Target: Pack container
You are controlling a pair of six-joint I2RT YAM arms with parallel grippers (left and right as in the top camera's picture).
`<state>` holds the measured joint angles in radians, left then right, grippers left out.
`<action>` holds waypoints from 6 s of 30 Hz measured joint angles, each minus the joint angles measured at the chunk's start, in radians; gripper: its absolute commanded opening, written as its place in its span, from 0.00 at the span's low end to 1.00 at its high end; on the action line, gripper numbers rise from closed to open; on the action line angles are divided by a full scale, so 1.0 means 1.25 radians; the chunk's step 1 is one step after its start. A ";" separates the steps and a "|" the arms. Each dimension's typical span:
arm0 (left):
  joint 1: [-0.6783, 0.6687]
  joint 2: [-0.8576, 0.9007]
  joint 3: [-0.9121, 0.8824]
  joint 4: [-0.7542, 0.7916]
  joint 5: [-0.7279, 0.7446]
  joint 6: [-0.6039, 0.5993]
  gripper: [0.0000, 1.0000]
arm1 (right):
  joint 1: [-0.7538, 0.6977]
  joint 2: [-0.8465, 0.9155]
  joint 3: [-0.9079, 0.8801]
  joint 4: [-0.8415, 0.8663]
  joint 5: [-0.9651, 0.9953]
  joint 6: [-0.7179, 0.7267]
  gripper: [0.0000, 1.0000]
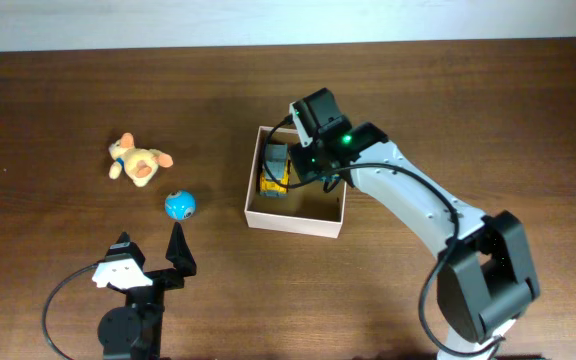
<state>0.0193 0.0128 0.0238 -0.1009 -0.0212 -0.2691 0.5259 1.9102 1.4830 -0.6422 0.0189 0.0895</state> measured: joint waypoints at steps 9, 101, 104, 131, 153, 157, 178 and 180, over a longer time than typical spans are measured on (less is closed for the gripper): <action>0.000 0.000 0.000 0.000 0.000 0.000 0.99 | 0.013 0.031 0.000 0.048 0.000 0.000 0.48; 0.000 0.000 0.000 0.000 0.000 0.000 0.99 | -0.361 -0.003 0.258 -0.399 0.015 0.079 0.99; 0.000 0.000 0.000 0.000 0.000 0.000 0.99 | -0.361 -0.003 0.258 -0.399 0.014 0.079 0.99; 0.000 0.065 0.120 -0.095 0.153 0.044 0.99 | -0.361 -0.003 0.258 -0.399 0.014 0.079 0.99; 0.000 0.730 0.750 -0.594 0.158 0.189 0.99 | -0.361 -0.003 0.258 -0.399 0.014 0.079 0.99; 0.000 0.784 0.753 -0.602 0.168 0.199 0.99 | -0.361 -0.003 0.258 -0.395 0.020 0.078 0.99; 0.000 0.836 0.769 -0.497 0.144 0.163 0.99 | -0.704 -0.003 0.258 -0.439 -0.212 0.097 0.99; 0.000 0.870 0.795 -0.502 0.126 0.150 0.99 | -0.707 -0.003 0.258 -0.439 -0.218 0.098 0.99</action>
<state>0.0193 1.1007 1.0180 -0.7288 0.1364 -0.0811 -0.3584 1.9064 1.8050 -1.1904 -0.2535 0.2115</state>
